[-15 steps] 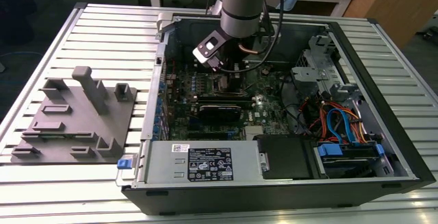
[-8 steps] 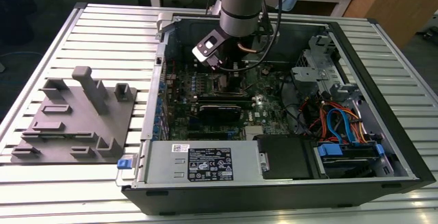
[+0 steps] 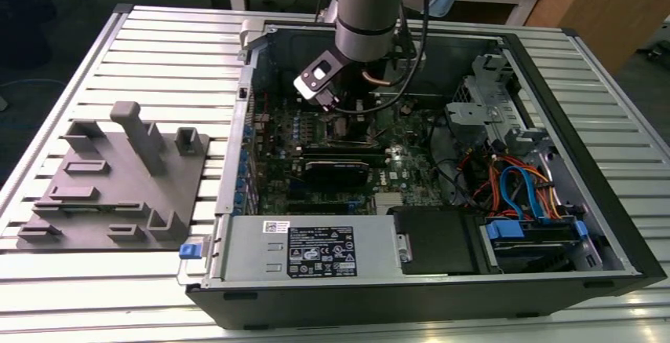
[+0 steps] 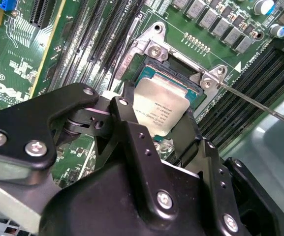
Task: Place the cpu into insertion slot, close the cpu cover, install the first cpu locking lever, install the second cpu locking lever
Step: 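Place the cpu into insertion slot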
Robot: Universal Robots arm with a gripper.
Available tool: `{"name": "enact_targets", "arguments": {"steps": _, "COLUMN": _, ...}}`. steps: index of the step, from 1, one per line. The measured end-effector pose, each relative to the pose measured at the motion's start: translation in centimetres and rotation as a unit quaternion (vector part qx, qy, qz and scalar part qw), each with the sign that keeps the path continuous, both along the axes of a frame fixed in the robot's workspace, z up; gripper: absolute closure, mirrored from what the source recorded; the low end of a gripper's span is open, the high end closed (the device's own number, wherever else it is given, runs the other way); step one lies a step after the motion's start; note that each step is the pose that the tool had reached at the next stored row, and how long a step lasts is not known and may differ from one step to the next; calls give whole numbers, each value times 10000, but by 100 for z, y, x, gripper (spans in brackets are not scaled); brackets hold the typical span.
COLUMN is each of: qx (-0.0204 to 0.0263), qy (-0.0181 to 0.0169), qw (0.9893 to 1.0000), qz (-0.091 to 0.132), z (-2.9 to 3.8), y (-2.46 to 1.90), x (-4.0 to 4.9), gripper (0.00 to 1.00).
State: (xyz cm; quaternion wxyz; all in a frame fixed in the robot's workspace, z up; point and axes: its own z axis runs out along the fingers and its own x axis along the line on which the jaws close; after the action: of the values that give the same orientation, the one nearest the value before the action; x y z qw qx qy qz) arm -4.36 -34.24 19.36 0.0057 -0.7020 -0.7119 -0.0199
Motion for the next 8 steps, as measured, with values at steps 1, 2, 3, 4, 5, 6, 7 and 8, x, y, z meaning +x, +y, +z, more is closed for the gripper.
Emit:
{"name": "enact_targets", "arguments": {"steps": 1, "qx": 0, "qy": -1, "qw": 10000, "qz": 0, "z": -5, "y": 0, "x": 0, "gripper": 46}}
{"name": "enact_targets", "arguments": {"steps": 2, "qx": 0, "qy": -1, "qw": 10000, "qz": 0, "z": -10, "y": 0, "x": 0, "gripper": 46}}
{"name": "enact_targets", "arguments": {"steps": 3, "qx": 0, "qy": -1, "qw": 10000, "qz": 0, "z": -15, "y": 0, "x": 0, "gripper": 46}}
{"name": "enact_targets", "arguments": {"steps": 4, "qx": -2, "qy": -1, "qw": 10000, "qz": 0, "z": -19, "y": -1, "x": 0, "gripper": 46}}
{"name": "enact_targets", "arguments": {"steps": 5, "qx": -3, "qy": 0, "qw": 10000, "qz": 0, "z": -23, "y": -1, "x": -1, "gripper": 46}}
{"name": "enact_targets", "arguments": {"steps": 6, "qx": -5, "qy": 1, "qw": 10000, "qz": 0, "z": -28, "y": -1, "x": -1, "gripper": 46}}
{"name": "enact_targets", "arguments": {"steps": 7, "qx": -5, "qy": 1, "qw": 10000, "qz": 0, "z": -32, "y": -1, "x": -1, "gripper": 46}}
{"name": "enact_targets", "arguments": {"steps": 8, "qx": -4, "qy": 1, "qw": 10000, "qz": 0, "z": -35, "y": -1, "x": -1, "gripper": 46}}
